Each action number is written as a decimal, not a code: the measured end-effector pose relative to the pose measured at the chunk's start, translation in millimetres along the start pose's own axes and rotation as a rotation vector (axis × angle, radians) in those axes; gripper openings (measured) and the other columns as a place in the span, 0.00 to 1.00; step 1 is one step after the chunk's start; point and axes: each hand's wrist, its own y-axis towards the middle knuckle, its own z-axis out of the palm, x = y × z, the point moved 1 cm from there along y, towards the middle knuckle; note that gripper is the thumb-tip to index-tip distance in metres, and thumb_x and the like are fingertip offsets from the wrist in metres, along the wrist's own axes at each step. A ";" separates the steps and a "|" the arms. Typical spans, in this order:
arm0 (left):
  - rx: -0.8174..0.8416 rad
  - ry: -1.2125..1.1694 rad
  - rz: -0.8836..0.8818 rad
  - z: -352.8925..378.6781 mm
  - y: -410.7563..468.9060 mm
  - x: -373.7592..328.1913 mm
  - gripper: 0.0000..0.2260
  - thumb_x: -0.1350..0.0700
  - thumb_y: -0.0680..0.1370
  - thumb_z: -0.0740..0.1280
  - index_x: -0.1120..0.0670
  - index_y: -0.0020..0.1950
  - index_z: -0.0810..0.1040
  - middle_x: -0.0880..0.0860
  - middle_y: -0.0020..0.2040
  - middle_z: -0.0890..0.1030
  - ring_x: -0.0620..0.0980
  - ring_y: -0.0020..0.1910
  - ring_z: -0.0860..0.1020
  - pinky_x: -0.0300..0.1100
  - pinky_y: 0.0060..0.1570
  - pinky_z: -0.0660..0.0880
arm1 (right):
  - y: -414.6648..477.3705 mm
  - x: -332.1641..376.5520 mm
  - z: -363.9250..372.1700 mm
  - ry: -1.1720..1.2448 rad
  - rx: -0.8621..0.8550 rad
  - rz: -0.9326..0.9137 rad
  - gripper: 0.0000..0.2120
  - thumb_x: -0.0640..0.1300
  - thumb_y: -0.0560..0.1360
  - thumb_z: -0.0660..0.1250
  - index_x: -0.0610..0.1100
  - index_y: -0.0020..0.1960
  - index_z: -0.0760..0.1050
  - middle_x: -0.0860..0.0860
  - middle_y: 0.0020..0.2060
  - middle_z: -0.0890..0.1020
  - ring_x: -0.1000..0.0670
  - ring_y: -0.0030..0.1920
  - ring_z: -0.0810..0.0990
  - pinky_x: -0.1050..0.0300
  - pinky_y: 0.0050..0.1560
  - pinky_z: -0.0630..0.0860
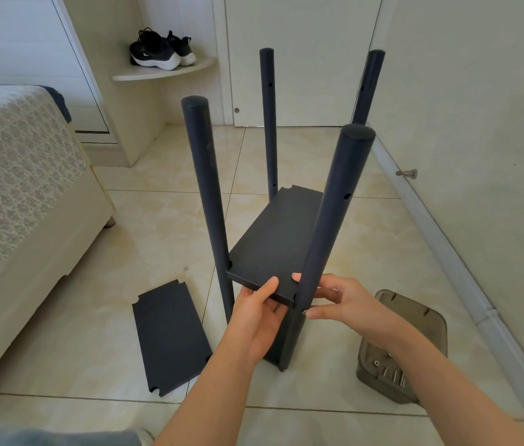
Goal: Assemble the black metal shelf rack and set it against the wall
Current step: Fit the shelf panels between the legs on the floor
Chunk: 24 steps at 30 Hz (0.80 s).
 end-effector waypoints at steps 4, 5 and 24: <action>0.023 0.007 0.012 -1.9 1.5 0.7 0.22 0.61 0.73 0.71 0.52 0.67 0.75 0.55 0.60 0.84 0.56 0.58 0.83 0.47 0.47 0.83 | 0.9 1.6 -1.6 -0.034 0.012 -0.037 0.23 0.34 0.73 0.73 0.53 0.64 0.78 0.51 0.60 0.80 0.56 0.58 0.80 0.56 0.64 0.75; 0.028 0.007 0.012 -2.1 2.0 1.8 0.22 0.61 0.74 0.71 0.52 0.67 0.76 0.55 0.60 0.84 0.57 0.58 0.83 0.48 0.46 0.83 | 0.5 1.5 -2.5 -0.038 0.014 -0.046 0.23 0.34 0.73 0.73 0.54 0.64 0.78 0.52 0.60 0.80 0.56 0.57 0.81 0.59 0.61 0.76; -0.020 -0.054 -0.006 -2.5 5.9 9.9 0.23 0.63 0.72 0.71 0.53 0.67 0.76 0.56 0.61 0.84 0.58 0.58 0.83 0.54 0.51 0.83 | -19.4 -56.1 -69.7 0.077 -0.229 0.122 0.19 0.36 0.76 0.71 0.50 0.64 0.76 0.51 0.50 0.86 0.52 0.52 0.84 0.52 0.54 0.82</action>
